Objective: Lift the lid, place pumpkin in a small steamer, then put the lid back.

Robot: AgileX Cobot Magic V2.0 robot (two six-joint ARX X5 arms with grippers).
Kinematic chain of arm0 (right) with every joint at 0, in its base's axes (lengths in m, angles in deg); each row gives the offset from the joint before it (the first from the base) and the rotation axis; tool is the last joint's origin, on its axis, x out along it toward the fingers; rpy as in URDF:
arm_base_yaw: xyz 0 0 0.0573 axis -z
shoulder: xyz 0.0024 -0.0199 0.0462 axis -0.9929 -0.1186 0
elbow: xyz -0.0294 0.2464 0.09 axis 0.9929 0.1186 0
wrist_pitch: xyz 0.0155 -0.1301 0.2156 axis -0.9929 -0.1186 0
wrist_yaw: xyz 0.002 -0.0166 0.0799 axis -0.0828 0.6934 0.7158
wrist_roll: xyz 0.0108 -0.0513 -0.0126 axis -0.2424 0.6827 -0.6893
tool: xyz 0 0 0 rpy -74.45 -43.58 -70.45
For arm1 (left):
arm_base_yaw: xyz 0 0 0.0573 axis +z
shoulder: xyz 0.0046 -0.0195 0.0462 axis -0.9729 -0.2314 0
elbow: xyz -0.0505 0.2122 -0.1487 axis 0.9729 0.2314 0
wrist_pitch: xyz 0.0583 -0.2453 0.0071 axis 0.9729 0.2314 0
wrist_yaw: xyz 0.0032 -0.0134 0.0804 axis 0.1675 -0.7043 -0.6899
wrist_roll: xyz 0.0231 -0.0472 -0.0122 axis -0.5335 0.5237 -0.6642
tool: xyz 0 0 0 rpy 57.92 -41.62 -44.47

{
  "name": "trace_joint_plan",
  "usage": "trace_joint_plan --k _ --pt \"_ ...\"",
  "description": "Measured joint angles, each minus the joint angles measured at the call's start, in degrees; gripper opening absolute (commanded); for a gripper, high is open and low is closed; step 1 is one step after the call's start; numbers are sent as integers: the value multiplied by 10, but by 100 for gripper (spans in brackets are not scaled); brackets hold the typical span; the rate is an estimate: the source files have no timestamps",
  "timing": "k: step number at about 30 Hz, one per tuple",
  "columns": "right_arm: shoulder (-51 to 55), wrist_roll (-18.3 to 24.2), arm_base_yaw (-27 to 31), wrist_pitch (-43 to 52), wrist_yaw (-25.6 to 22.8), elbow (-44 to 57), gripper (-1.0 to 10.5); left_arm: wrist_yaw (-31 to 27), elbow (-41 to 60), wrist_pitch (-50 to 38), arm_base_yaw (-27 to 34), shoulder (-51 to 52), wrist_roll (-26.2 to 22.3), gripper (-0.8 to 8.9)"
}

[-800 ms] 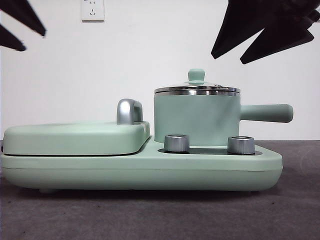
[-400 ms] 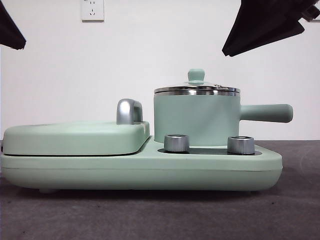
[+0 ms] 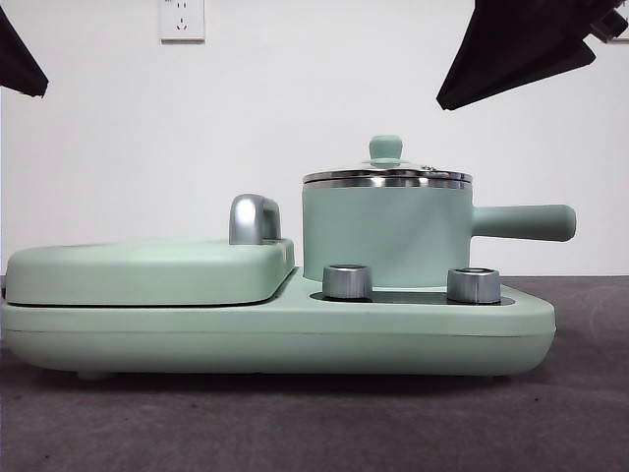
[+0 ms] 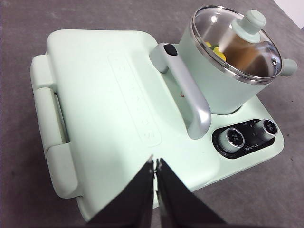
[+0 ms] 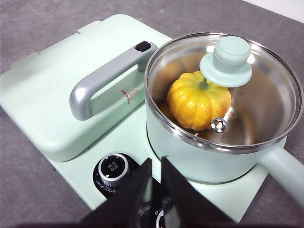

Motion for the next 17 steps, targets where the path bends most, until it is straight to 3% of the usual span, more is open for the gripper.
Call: trace_joint_plan --k 6,17 --pt "0 0 0 1 0 0 26 -3 13 -9 21 53 -33 7" --pt "0 0 0 2 0 0 26 -19 204 -163 163 248 -58 7"
